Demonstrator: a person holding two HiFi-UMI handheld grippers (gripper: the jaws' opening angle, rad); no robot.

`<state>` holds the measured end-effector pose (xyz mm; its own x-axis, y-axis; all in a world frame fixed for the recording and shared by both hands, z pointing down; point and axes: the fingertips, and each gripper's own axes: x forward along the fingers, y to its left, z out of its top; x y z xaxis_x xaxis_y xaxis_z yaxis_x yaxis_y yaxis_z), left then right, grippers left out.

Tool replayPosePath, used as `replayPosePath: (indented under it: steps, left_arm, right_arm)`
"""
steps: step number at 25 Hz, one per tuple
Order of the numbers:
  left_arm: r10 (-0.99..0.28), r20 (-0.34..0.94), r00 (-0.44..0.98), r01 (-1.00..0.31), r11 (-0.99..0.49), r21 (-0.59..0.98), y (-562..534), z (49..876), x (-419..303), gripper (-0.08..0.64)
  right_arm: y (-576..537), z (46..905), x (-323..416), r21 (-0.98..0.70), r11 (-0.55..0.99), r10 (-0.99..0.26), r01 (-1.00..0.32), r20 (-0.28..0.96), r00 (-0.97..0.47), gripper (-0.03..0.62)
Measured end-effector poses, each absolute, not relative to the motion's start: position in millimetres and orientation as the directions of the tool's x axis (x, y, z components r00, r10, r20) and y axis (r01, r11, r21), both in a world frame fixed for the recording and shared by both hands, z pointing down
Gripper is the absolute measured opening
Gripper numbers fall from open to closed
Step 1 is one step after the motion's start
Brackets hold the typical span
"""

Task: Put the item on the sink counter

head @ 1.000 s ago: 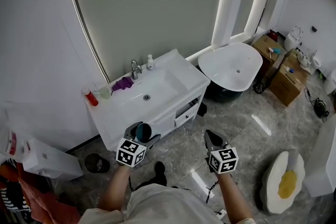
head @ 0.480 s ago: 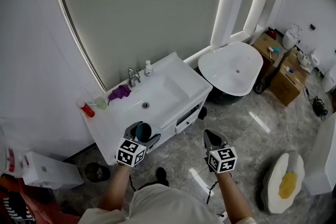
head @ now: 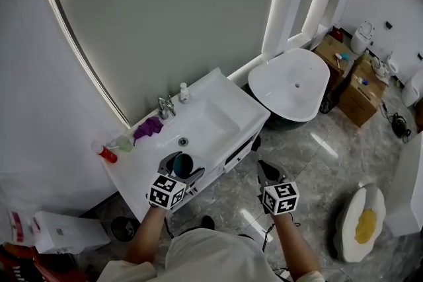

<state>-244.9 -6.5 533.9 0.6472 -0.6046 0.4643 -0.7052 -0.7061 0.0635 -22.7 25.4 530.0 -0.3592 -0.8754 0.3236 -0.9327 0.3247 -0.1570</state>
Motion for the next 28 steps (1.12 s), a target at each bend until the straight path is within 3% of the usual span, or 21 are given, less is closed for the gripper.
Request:
replayPosePath:
  steps: [15,28]
  left_arm:
    - [-0.566,0.467,0.680,-0.666,-0.743,0.069,-60,538,-237,0.397]
    - [-0.604,0.488,0.630,-0.711,-0.701,0.050,-111,545,-186,0.397]
  right_arm:
    - [-22,533,-27,-0.144,0.298,-0.881,-0.944,0.340,-0.330,0.011]
    - [-98,539,27,-0.143,0.369,-0.849,-0.918,0.351,-0.396,0.011]
